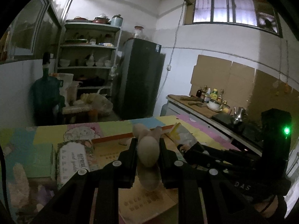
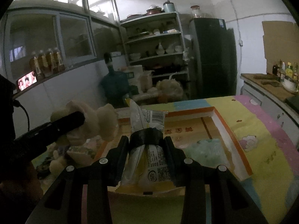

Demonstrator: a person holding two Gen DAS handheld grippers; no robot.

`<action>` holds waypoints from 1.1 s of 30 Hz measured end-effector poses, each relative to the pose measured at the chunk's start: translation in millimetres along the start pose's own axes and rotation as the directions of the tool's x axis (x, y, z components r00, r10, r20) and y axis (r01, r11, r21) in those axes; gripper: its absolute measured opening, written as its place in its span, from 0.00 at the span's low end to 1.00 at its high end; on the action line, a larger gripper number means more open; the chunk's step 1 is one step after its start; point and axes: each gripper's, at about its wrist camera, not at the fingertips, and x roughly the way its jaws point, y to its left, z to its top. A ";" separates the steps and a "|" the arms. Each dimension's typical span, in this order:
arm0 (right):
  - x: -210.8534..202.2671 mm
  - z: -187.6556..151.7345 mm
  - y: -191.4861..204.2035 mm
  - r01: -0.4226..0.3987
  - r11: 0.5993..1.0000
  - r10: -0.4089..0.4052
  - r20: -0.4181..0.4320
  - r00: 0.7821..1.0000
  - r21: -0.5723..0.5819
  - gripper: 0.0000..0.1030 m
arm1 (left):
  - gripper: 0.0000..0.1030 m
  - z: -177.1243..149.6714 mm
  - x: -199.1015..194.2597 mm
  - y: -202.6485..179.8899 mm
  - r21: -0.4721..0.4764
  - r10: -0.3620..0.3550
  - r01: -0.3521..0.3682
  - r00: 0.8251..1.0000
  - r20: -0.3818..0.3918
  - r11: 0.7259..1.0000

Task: Organize soft objects
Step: 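Carry the white plush toward the tray with the left tool while the right tool carries the packet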

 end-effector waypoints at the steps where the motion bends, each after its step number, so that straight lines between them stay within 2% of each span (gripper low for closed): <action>1: 4.0 0.3 -1.8 -0.003 1.000 0.003 -0.003 1.000 0.001 0.39 | 0.21 -0.6 4.4 0.6 -0.003 0.005 -0.005 1.000 -0.006 1.000; 12: 39.3 -0.3 -14.2 -0.011 1.000 0.012 -0.052 0.999 0.014 0.39 | 0.21 -9.2 48.2 9.0 -0.017 0.054 -0.055 0.996 -0.065 0.998; 16: 49.9 -0.8 -17.4 -0.002 1.000 0.004 -0.084 0.996 0.024 0.39 | 0.21 -13.7 62.4 9.9 -0.023 0.080 -0.083 0.990 -0.114 0.996; 23: 62.9 -3.0 -20.6 0.007 0.999 -0.003 -0.117 0.993 0.036 0.39 | 0.21 -22.0 78.3 14.9 -0.034 0.081 -0.089 0.981 -0.174 0.995; 33: 76.9 -3.7 -21.7 0.022 0.999 -0.017 -0.155 0.988 0.032 0.40 | 0.22 -27.2 88.7 13.3 -0.035 0.074 -0.084 0.973 -0.218 0.996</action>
